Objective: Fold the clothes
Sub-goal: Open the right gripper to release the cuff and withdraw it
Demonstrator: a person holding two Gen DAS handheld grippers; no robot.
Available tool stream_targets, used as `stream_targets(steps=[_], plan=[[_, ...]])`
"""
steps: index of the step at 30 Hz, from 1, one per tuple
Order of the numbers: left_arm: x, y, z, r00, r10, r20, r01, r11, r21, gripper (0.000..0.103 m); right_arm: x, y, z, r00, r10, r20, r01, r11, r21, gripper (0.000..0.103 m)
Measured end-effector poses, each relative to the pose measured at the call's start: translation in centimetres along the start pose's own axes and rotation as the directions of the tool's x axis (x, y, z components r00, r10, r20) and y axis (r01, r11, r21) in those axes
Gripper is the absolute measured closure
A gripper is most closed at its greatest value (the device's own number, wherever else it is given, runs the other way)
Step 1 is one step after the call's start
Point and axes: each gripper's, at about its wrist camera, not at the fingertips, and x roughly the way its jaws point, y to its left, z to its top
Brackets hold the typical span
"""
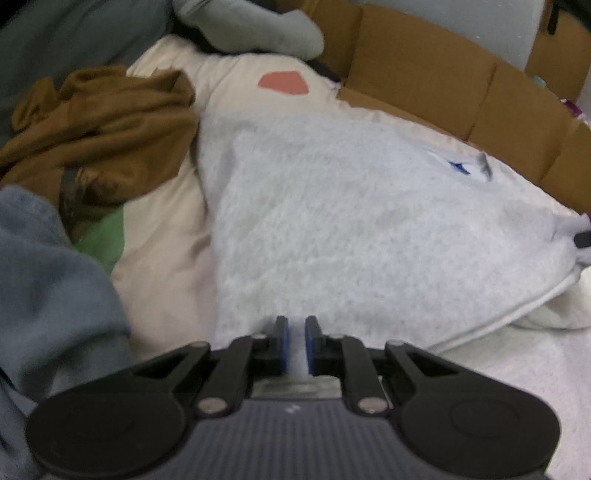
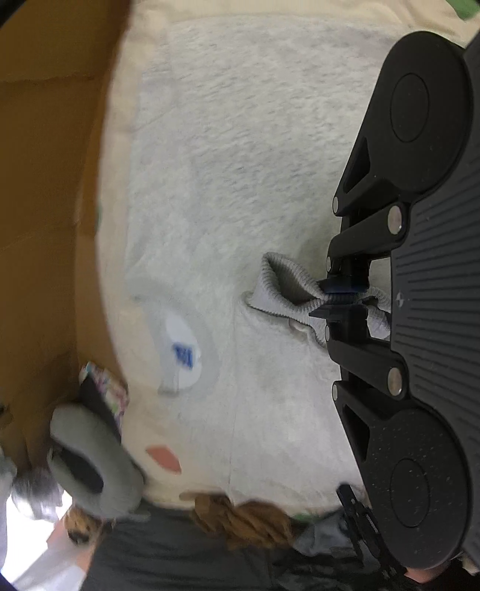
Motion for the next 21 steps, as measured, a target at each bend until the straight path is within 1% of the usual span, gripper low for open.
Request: stream_targets(steps=[2, 4, 9, 12, 17, 19, 21], plan=[[-0.1, 0.0, 0.2, 1.000, 0.004, -0.008, -0.004, 1.000, -0.003, 0.093, 1.7, -0.3, -0.6, 0.999, -0.033, -0.031, 0.033, 0.999, -0.004, 0.098], [-0.4, -0.1, 0.4, 1.000, 0.008, -0.009, -0.008, 1.000, -0.016, 0.093, 2.4, -0.5, -0.9, 0.998, -0.054, -0.028, 0.054, 0.999, -0.008, 0.097], [-1.7, 0.9, 2.1, 0.998, 0.004, 0.055, -0.001, 0.999, -0.052, 0.092, 1.1, -0.4, -0.4, 0.994, -0.106, 0.010, 0.106, 0.994, -0.017, 0.087], [-1.4, 1.7, 3.5, 0.997, 0.019, 0.078, -0.013, 0.997, -0.075, 0.092, -0.3, 0.5, 0.0, 0.992, -0.097, 0.076, 0.101, 0.994, -0.043, 0.087], [0.1, 2.6, 5.6, 0.992, 0.045, 0.117, -0.036, 0.997, -0.074, 0.092, -1.4, 2.7, 0.4, 0.992, -0.058, 0.110, 0.073, 0.988, -0.139, 0.087], [0.5, 2.6, 6.3, 0.989, 0.050, 0.136, -0.041, 0.997, -0.066, 0.092, -1.7, 3.6, 0.4, 0.989, -0.068, 0.133, 0.092, 0.979, -0.182, 0.087], [0.9, 2.5, 7.2, 0.986, 0.053, 0.155, -0.045, 0.998, -0.051, 0.092, -2.2, 4.3, 0.3, 0.980, -0.092, 0.175, 0.129, 0.969, -0.211, 0.087]])
